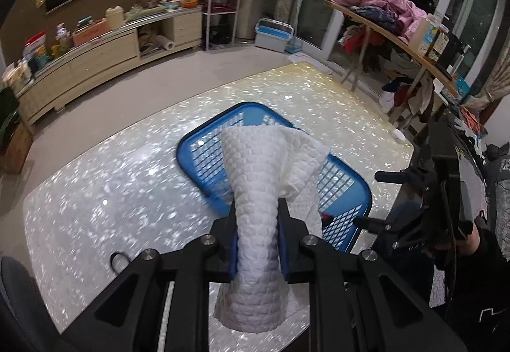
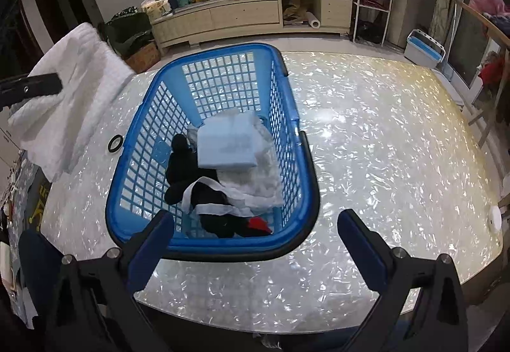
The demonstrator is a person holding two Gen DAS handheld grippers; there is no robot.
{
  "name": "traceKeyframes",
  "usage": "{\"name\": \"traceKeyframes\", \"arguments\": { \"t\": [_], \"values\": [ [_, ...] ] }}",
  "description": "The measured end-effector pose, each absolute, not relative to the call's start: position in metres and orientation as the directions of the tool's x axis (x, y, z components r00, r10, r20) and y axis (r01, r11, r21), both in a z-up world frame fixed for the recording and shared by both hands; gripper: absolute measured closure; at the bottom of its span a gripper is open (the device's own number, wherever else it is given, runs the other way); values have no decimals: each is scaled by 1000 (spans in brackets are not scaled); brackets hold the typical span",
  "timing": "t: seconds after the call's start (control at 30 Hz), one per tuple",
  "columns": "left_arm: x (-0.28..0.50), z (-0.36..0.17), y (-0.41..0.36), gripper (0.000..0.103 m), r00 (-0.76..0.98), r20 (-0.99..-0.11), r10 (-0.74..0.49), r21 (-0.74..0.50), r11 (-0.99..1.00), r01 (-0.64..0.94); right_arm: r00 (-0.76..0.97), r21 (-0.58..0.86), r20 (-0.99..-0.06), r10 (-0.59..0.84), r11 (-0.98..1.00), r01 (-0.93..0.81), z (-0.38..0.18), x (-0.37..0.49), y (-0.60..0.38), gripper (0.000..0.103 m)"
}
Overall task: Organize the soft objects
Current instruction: 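Carry the white waffle towel with the left gripper into the basket and release it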
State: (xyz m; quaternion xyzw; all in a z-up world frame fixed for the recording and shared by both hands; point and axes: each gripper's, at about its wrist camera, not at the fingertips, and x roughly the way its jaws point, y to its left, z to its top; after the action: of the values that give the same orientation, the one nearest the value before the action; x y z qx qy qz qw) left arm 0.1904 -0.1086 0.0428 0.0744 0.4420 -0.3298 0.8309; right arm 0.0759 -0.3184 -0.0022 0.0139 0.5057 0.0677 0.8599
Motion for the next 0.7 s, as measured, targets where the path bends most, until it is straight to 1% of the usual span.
{"name": "traceKeyframes", "arguments": {
  "t": [0.27, 0.7],
  "values": [
    [206, 27, -165, 85, 340, -811, -477, -152, 732, 664, 494, 112, -858, 140, 990, -87, -5, 81, -326, 0],
    [236, -3, -208, 85, 308, -838, -450, -129, 713, 689, 501, 141, -852, 152, 988, -59, -13, 94, -346, 0]
  ]
}}
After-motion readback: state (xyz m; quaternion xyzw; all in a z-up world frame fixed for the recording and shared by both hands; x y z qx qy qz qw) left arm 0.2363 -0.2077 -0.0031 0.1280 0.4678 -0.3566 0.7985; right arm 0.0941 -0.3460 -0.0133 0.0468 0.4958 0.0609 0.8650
